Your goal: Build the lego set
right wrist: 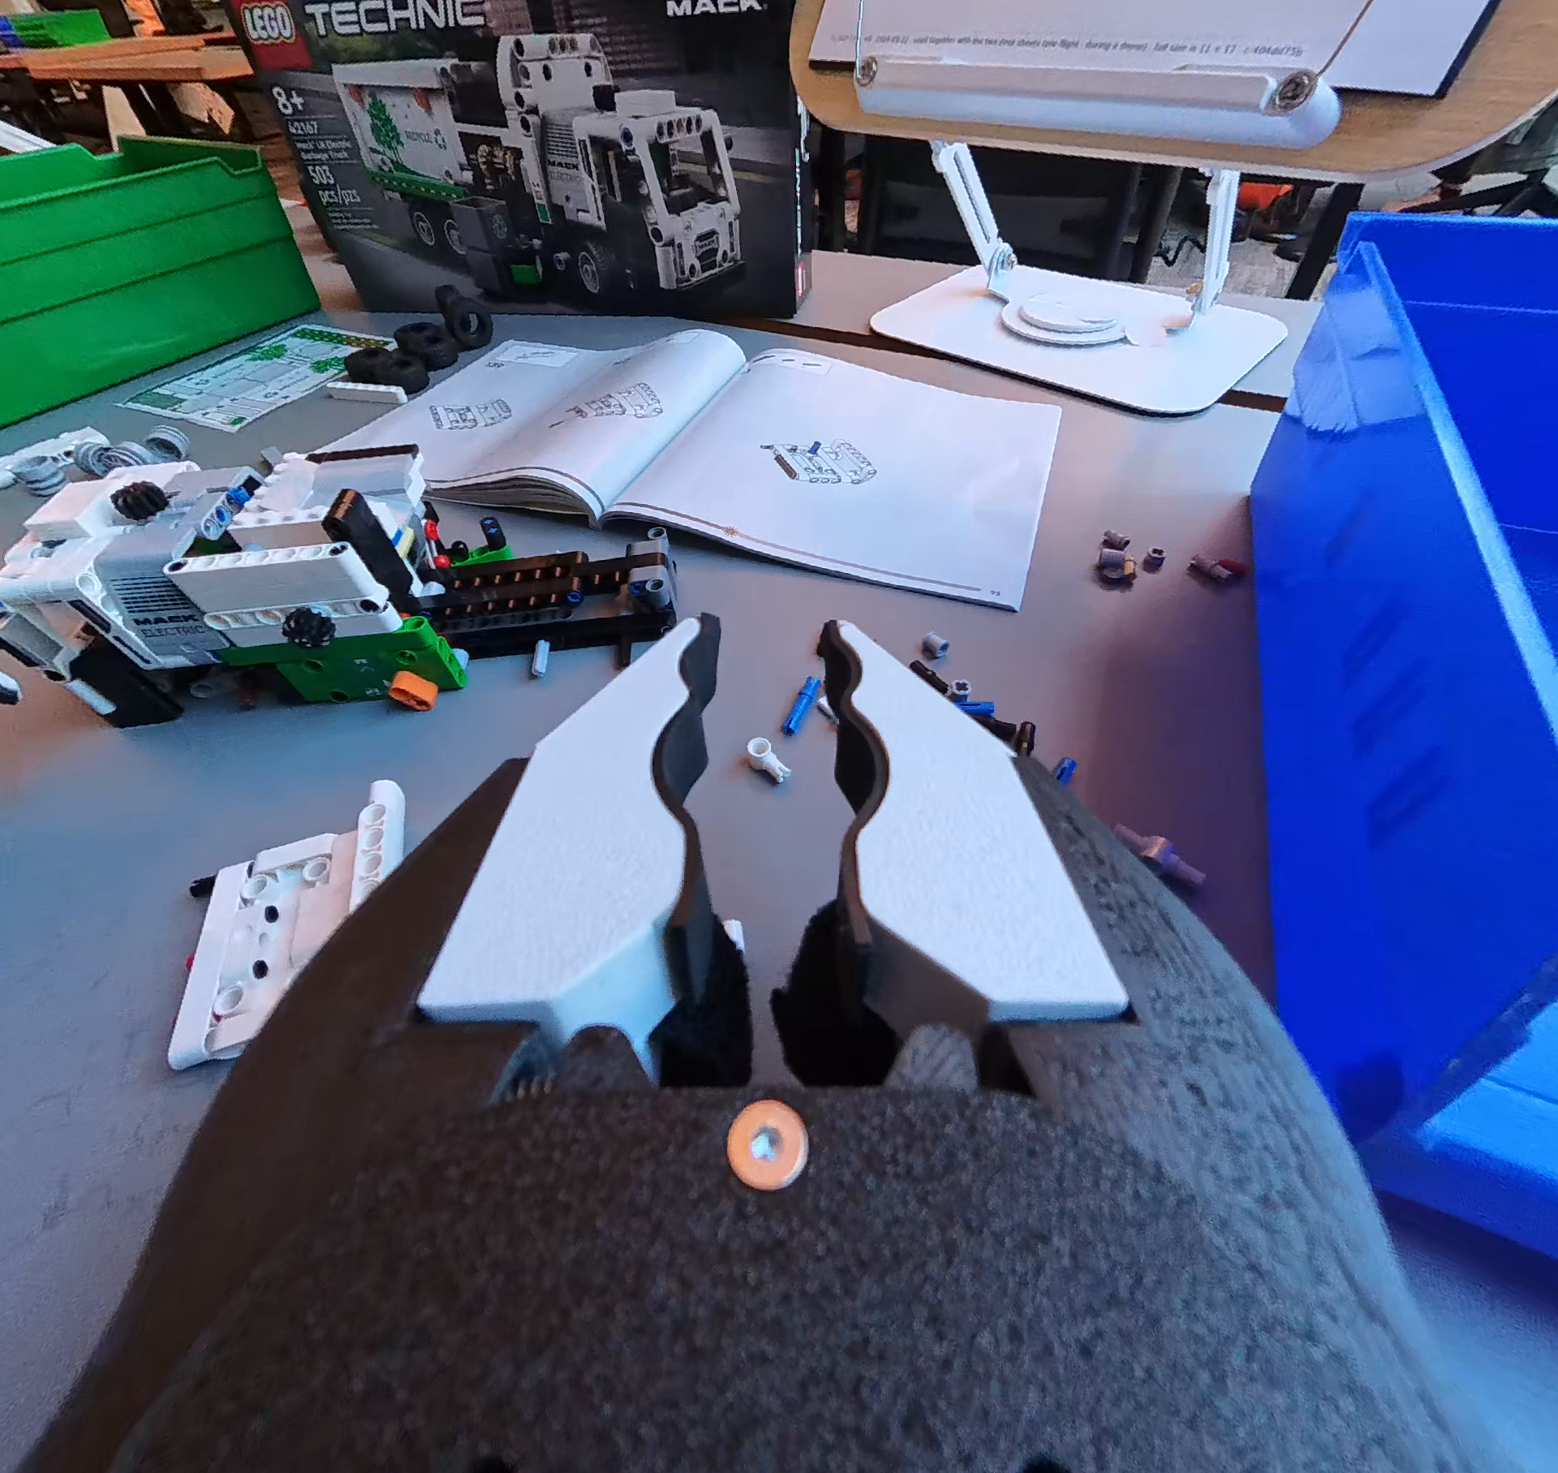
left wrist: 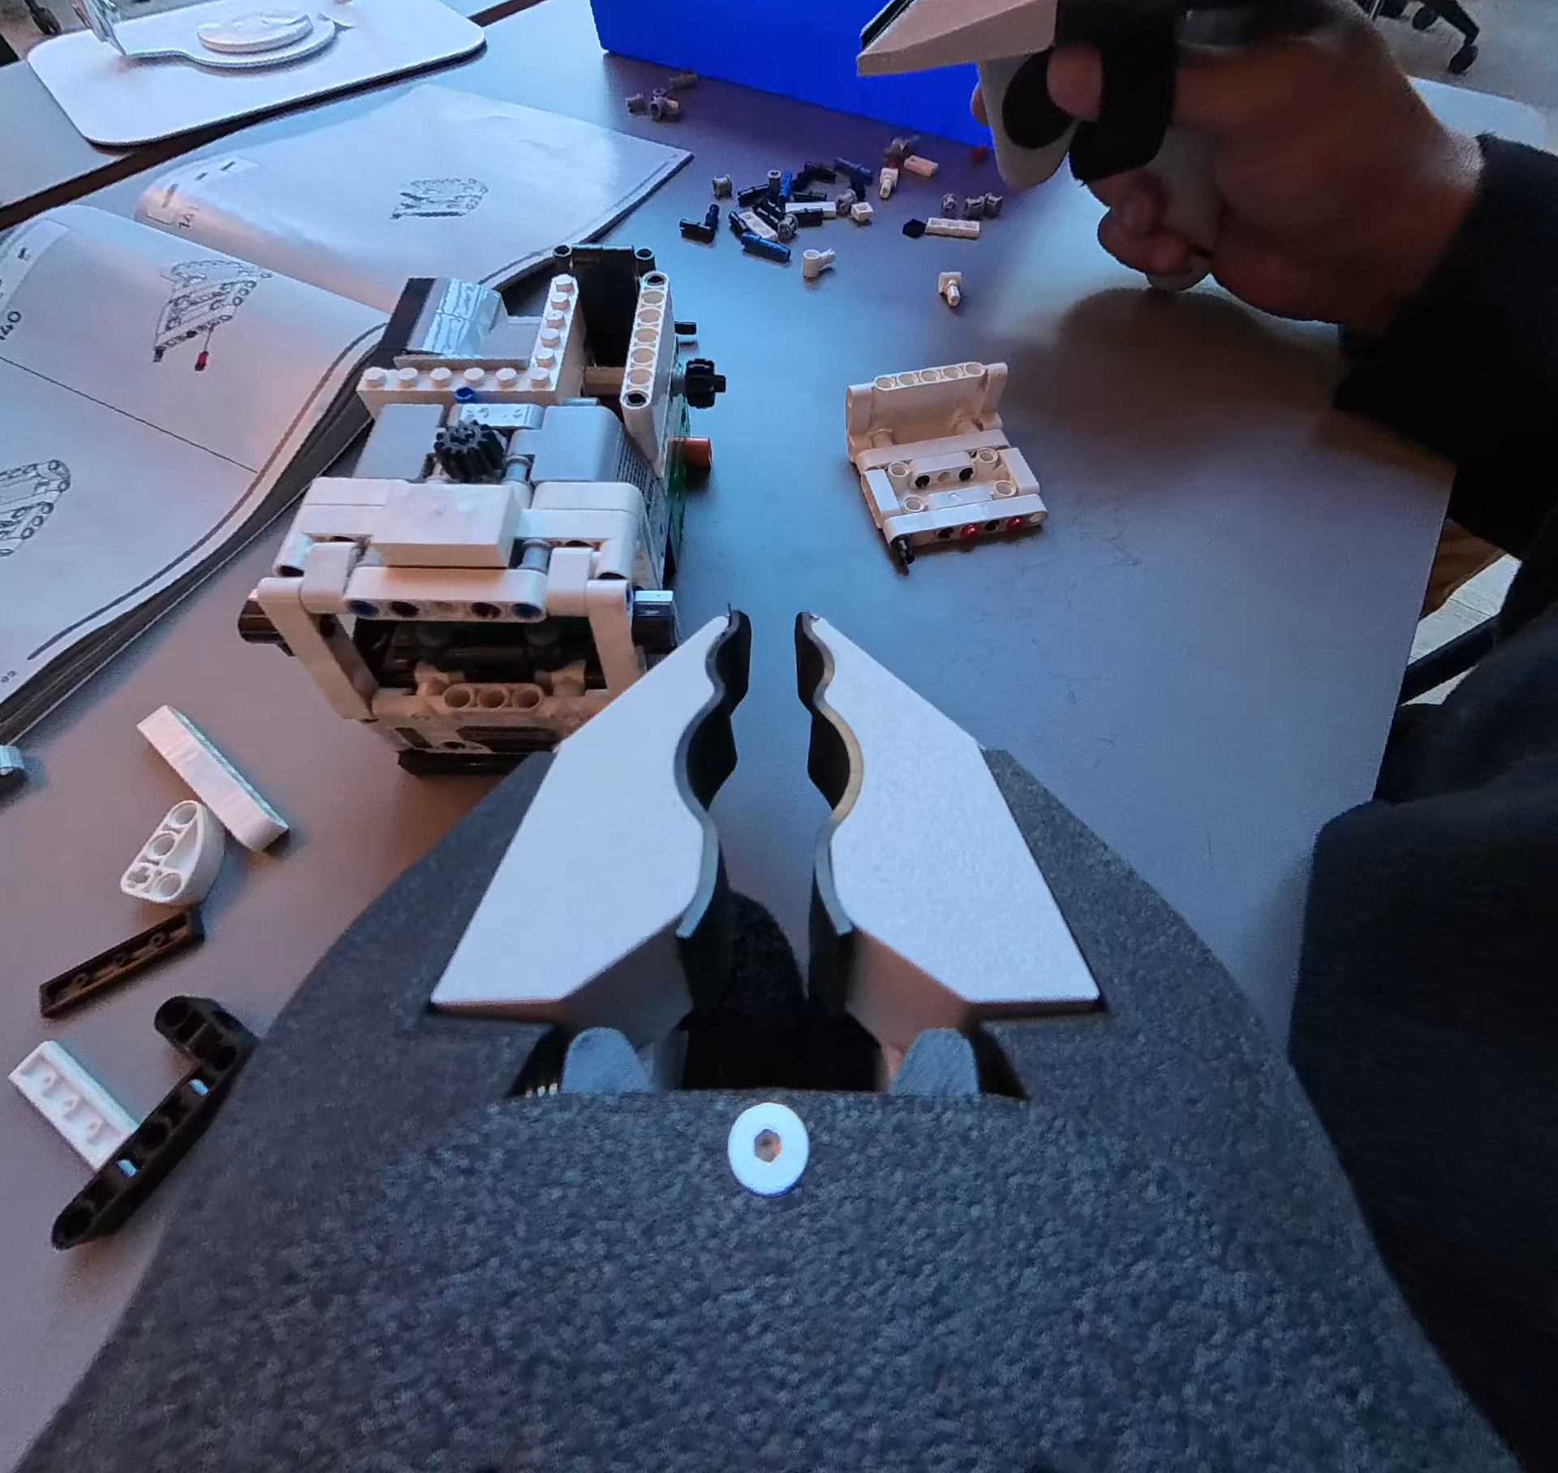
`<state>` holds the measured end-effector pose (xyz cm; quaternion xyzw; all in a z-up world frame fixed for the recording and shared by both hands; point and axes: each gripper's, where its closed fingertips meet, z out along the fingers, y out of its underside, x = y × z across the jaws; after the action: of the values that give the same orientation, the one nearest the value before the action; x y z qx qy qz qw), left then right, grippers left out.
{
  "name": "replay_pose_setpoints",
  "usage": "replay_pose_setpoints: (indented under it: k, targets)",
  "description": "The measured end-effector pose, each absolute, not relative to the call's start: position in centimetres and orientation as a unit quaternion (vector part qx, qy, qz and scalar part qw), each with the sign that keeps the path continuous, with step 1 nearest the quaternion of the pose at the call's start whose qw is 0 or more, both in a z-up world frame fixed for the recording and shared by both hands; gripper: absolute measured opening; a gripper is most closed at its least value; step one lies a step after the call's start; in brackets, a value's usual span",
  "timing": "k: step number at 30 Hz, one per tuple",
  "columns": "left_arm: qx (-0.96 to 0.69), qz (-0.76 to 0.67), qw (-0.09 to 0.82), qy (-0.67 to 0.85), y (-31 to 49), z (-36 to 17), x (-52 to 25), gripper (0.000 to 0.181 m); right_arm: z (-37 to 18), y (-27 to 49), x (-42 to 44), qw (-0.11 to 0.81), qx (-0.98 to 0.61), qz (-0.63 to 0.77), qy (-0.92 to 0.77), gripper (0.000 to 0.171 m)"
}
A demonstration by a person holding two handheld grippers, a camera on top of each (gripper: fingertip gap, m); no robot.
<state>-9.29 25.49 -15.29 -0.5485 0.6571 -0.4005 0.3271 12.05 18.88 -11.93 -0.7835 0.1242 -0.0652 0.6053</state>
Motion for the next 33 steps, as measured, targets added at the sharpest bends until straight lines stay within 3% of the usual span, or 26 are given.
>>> replay_pose_setpoints:
  k: [17, 24, 33]
  targets:
    - [-0.580, -0.445, 0.381, 0.565, 28.8, -12.1, -10.6, 0.012, -12.2, 18.8, 12.2, 0.593, -0.791, -0.092, 0.117, 0.020]
    - [-0.603, -0.352, 0.418, 0.581, 33.7, -11.2, -12.6, 0.013, -12.3, 18.9, 12.1, 0.590, -0.794, -0.098, 0.111, 0.019]
    - [-0.681, -0.259, 0.375, 0.573, 39.4, -13.8, -13.0, 0.020, -12.6, 19.1, 12.1, 0.582, -0.800, -0.101, 0.104, 0.018]
